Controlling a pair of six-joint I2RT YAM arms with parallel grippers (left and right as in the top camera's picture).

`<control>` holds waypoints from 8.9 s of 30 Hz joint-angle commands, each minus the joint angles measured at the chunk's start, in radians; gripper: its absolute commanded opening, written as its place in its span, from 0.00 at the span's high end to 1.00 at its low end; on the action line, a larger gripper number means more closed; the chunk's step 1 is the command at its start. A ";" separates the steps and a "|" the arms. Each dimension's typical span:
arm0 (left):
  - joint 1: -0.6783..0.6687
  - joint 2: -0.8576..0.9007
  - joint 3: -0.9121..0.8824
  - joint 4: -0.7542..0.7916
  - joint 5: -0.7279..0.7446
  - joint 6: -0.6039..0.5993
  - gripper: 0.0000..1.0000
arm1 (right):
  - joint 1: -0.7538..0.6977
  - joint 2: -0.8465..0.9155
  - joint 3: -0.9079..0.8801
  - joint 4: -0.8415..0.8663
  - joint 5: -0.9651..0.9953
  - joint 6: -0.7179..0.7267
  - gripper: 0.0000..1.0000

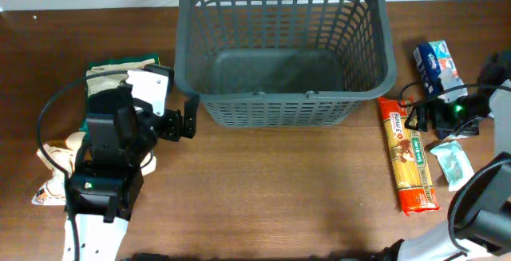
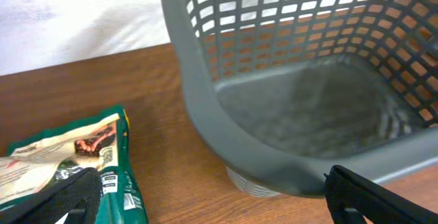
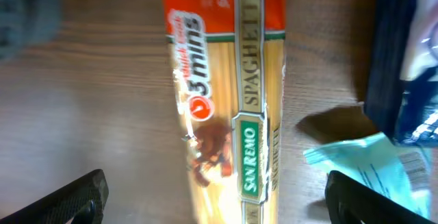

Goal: Pack container
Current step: 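Lower the right gripper and grasp the spaghetti pack, then lift the spaghetti pack and drop it into the grey basket, then move the right gripper to the blue Kleenex pack and grasp it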

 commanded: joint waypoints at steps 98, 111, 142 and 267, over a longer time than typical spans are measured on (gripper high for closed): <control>-0.003 0.014 0.013 0.024 -0.040 0.016 0.01 | 0.004 0.035 -0.523 0.718 0.037 -0.001 0.17; -0.003 0.014 0.013 0.020 -0.040 0.016 0.01 | 0.004 0.035 -0.522 0.733 0.037 0.056 0.96; -0.003 0.014 0.013 0.021 -0.041 0.016 0.01 | 0.272 -0.151 0.698 0.297 -0.065 0.116 0.96; -0.003 0.110 0.013 -0.069 -0.111 0.016 0.01 | -0.014 0.475 0.367 0.502 0.051 -0.242 0.96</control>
